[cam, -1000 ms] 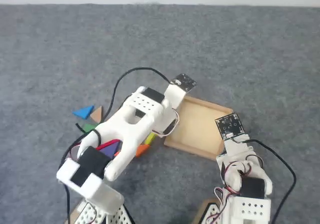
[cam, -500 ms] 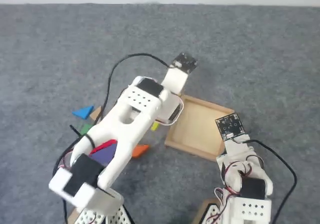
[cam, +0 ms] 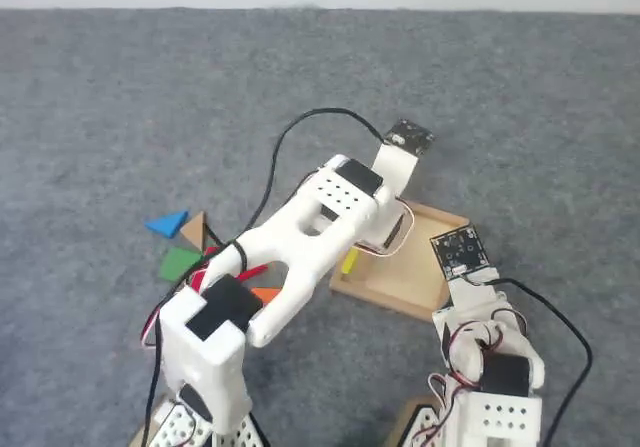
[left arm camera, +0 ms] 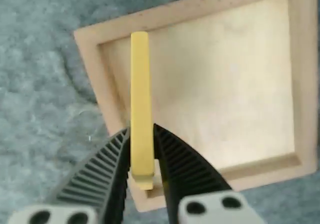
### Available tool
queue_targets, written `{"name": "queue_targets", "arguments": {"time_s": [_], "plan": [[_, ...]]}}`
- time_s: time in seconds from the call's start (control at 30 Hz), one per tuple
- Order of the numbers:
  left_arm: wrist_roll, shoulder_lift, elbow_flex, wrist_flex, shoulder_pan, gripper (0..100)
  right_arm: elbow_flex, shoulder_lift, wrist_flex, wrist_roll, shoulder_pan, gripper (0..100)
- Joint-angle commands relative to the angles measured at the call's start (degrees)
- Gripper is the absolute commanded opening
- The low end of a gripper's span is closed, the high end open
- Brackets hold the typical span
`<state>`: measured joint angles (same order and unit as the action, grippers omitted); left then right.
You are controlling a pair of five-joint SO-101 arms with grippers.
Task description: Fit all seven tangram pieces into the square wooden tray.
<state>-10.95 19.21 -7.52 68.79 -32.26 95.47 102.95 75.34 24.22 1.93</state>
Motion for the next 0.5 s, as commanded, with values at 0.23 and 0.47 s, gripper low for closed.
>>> {"name": "queue_targets", "arguments": {"time_s": [0.23,0.47], "plan": [[-0.09,-4.57,2.68,1.58,0.0,16,0.97,0.92,0.04,0.44,-0.22,0.8],[2.55,-6.86,2.68,1.49,-2.99,18,0.97,0.92,0.04,0.44,-0.22,0.8]]}}
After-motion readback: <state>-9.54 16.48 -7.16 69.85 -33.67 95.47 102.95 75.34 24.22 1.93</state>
